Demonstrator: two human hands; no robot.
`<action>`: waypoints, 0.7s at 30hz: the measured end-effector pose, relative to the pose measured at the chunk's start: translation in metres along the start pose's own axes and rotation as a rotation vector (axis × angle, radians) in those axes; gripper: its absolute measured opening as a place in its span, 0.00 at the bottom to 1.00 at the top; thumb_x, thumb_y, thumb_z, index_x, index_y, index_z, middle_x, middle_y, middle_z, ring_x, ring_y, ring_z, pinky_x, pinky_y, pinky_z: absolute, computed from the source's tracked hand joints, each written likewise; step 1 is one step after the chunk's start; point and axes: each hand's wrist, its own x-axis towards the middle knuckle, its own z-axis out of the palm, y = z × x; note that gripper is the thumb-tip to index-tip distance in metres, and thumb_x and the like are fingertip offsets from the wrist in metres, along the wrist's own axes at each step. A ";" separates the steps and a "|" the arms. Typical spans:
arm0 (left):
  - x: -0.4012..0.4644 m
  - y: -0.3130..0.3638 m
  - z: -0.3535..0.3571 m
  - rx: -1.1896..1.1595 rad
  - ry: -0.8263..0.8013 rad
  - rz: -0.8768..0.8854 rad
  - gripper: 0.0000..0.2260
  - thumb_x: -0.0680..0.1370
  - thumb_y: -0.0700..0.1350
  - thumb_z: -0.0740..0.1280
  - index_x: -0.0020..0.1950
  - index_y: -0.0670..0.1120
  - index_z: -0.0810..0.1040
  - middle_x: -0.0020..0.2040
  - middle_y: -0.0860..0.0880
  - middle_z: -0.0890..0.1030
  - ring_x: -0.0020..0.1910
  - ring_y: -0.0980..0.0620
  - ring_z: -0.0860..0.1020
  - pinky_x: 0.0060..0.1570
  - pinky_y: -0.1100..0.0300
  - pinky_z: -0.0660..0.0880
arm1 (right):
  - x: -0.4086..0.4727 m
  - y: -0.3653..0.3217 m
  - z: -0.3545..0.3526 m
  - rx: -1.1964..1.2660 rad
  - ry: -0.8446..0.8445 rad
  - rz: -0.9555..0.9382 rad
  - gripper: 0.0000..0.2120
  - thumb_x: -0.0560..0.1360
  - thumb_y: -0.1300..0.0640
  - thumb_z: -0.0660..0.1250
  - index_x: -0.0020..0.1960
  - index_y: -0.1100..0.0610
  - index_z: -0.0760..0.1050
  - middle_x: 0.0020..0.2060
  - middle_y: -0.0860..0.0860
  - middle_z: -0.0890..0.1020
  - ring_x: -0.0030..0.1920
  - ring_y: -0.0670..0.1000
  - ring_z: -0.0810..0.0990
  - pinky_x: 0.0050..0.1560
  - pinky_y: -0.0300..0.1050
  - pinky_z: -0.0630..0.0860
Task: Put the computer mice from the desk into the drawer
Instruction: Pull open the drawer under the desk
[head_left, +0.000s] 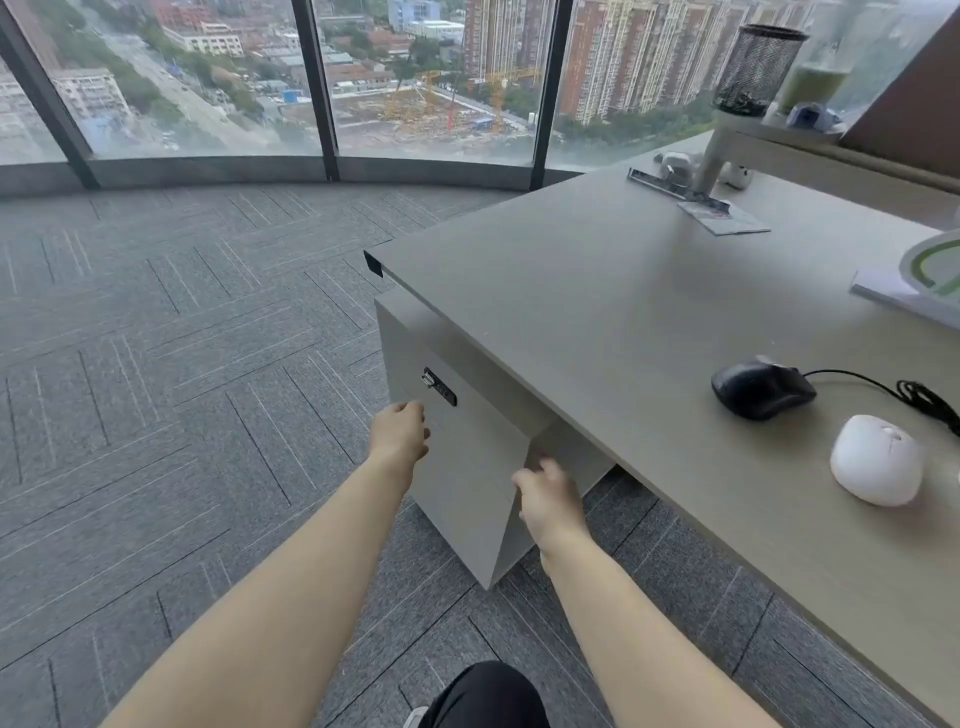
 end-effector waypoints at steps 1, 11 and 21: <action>0.009 0.003 0.005 -0.079 0.017 -0.014 0.05 0.75 0.42 0.59 0.43 0.47 0.75 0.42 0.46 0.76 0.45 0.44 0.76 0.48 0.50 0.75 | 0.004 -0.002 0.002 -0.001 0.002 -0.027 0.09 0.74 0.61 0.60 0.53 0.55 0.74 0.47 0.53 0.80 0.42 0.53 0.77 0.40 0.47 0.74; 0.077 0.004 0.046 -0.100 0.107 -0.079 0.11 0.77 0.46 0.59 0.40 0.41 0.76 0.46 0.38 0.81 0.39 0.41 0.78 0.49 0.45 0.80 | 0.024 0.006 0.009 -0.079 0.178 -0.060 0.09 0.70 0.64 0.58 0.35 0.57 0.74 0.26 0.48 0.76 0.27 0.50 0.69 0.31 0.45 0.63; 0.083 -0.002 0.048 -0.250 0.161 -0.150 0.12 0.79 0.42 0.61 0.59 0.39 0.74 0.58 0.39 0.76 0.57 0.39 0.76 0.41 0.46 0.80 | 0.023 0.016 0.012 -0.142 0.156 -0.083 0.10 0.70 0.65 0.58 0.40 0.61 0.78 0.35 0.53 0.85 0.35 0.54 0.77 0.35 0.46 0.69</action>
